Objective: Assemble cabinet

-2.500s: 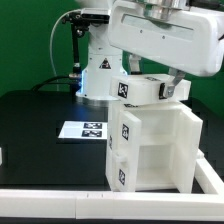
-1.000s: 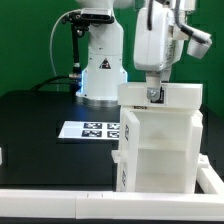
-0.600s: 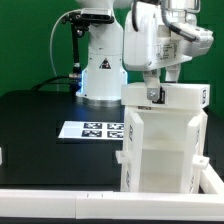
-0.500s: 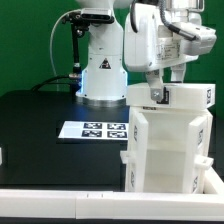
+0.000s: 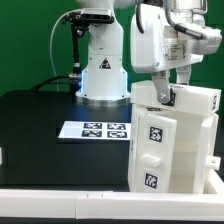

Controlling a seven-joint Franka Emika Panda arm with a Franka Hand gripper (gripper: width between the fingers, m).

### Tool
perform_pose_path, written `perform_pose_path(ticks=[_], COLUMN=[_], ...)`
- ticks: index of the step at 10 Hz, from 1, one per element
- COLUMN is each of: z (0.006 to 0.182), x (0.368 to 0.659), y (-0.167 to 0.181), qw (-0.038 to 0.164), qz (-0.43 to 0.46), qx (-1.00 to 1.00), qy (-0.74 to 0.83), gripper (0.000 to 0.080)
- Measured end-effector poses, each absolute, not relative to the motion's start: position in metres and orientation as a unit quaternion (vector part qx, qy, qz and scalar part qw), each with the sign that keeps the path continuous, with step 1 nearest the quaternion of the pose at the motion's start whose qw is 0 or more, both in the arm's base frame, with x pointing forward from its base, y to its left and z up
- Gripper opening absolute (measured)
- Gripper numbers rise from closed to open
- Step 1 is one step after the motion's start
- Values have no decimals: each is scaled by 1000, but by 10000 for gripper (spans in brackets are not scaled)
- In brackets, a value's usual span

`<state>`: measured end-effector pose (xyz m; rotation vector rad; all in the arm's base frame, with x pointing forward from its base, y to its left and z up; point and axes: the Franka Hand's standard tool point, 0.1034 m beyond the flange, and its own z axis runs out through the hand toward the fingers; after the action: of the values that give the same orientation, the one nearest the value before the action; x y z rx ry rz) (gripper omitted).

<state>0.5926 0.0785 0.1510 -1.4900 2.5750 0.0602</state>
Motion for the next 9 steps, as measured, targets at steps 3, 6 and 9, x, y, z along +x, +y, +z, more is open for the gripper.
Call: perform_pose_path(ticks=[3,6,9], z=[180,182,184], x=[597,600,602], y=[87,87,81], qw=[90,88,64], qz=[40,30,-2], qx=[-636,-716,-860], qy=[766,692,507], gripper=[784,796,796])
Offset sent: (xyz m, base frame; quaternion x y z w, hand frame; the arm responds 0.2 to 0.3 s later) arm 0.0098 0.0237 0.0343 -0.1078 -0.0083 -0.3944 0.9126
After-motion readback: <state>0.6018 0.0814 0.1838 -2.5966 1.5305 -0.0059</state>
